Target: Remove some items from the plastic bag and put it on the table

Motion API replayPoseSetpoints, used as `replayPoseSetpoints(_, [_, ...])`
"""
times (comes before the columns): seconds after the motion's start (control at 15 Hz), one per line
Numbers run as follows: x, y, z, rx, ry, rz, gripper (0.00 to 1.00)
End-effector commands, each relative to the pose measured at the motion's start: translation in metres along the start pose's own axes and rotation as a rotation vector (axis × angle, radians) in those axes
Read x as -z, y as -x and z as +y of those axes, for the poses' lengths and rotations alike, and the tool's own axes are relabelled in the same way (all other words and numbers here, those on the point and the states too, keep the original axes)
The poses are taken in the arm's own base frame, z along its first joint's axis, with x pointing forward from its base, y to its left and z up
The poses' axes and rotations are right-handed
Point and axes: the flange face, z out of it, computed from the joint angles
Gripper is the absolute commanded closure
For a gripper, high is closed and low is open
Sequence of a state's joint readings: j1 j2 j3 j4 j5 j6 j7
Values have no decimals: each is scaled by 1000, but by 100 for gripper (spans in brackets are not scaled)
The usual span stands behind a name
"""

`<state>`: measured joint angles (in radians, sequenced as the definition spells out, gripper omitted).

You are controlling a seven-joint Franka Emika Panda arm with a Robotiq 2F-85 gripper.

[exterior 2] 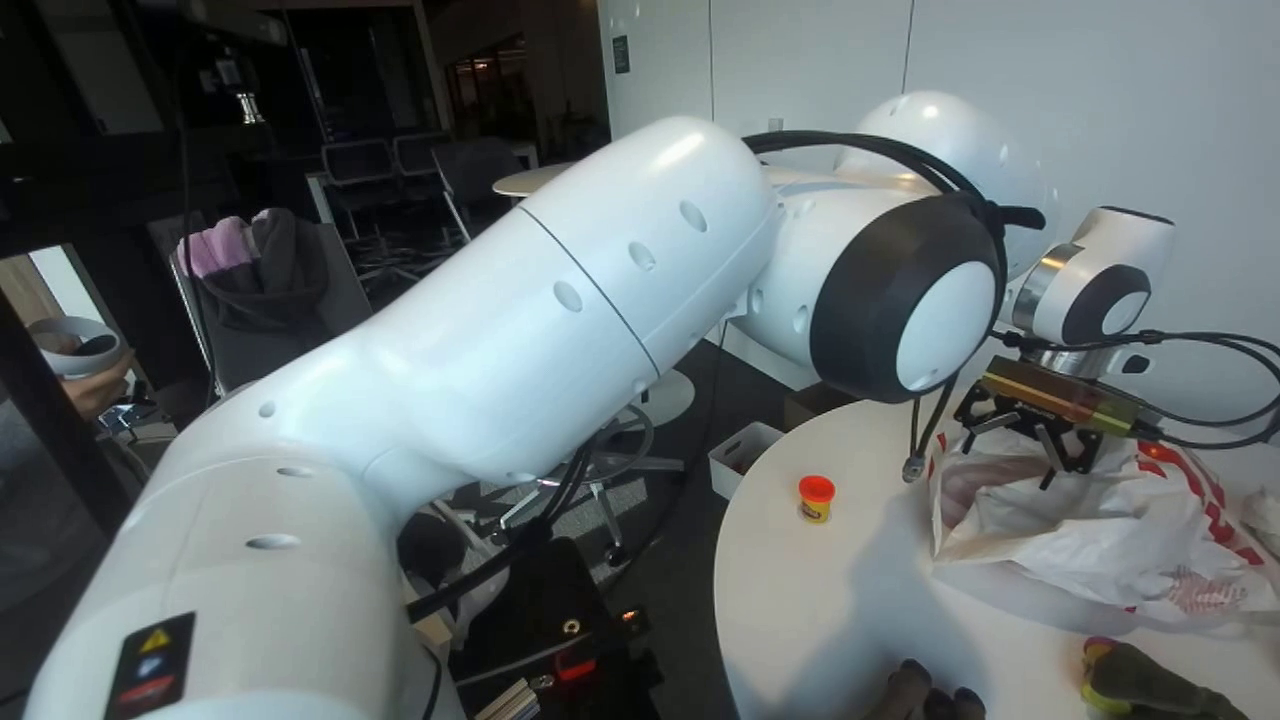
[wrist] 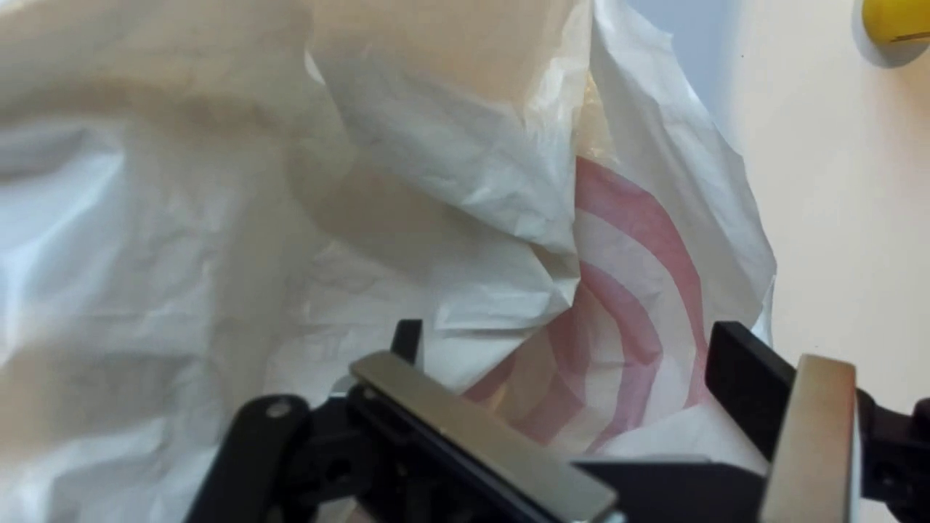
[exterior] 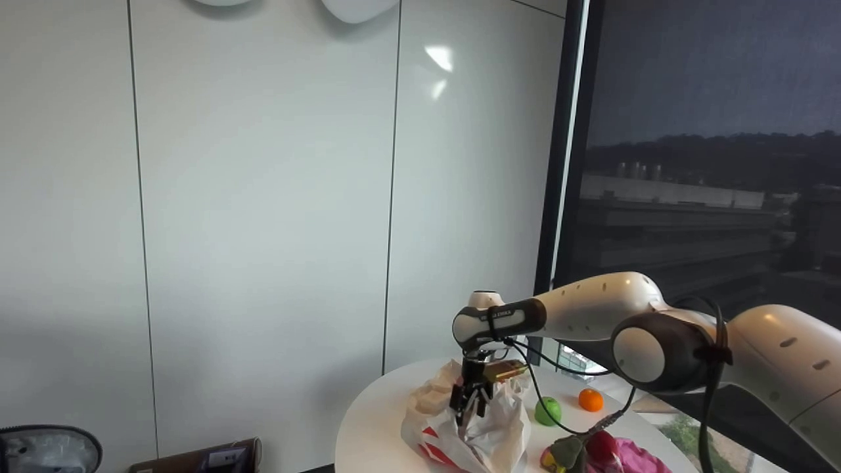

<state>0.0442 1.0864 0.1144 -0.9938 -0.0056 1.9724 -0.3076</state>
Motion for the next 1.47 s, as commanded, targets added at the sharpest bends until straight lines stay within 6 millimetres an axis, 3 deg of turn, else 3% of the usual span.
replayPoseSetpoints(0.0, [17, 0, -7, 39, -44, 20, 0])
replayPoseSetpoints(0.4, [24, -2, -18, 114, -91, 44, 0])
replayPoseSetpoints(0.8, [46, -4, -19, 178, -57, 94, 0])
replayPoseSetpoints(1.4, [1, -17, -1, 190, -7, 170, 0])
